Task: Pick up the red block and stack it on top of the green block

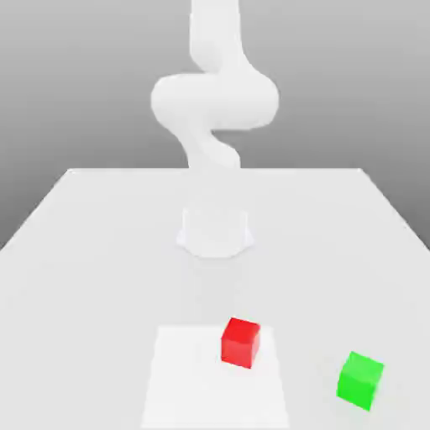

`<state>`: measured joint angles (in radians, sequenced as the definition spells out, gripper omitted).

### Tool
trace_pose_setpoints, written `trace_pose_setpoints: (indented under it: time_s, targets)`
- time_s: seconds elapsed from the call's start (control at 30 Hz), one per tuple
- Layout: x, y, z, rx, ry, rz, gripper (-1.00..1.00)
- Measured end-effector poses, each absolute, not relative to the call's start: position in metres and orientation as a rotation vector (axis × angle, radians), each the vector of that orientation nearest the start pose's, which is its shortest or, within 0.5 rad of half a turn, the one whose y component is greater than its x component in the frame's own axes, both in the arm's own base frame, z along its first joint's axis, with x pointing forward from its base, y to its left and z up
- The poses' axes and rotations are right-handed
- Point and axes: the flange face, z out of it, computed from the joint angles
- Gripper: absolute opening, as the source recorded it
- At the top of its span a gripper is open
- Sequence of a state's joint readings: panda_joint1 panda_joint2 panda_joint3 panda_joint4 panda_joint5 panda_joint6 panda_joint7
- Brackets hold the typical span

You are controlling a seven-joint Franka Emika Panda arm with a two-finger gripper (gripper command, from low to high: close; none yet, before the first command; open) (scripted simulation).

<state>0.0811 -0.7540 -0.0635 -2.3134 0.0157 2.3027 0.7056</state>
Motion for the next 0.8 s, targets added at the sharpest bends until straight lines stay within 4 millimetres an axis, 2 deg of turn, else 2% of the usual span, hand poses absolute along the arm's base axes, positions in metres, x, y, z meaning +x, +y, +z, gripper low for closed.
trace_pose_setpoints:
  time_s: [0.1, 0.5, 0.7, 0.8]
  targets:
    - [0.387, -0.002, 0.655, -2.582, 0.748, -0.828, 0.0]
    - [0.387, -0.002, 0.655, -2.582, 0.748, -0.828, 0.0]
    - [0.443, 0.031, 0.506, -2.706, 0.078, -0.445, 0.0]
    - [0.443, 0.031, 0.506, -2.706, 0.078, -0.445, 0.0]
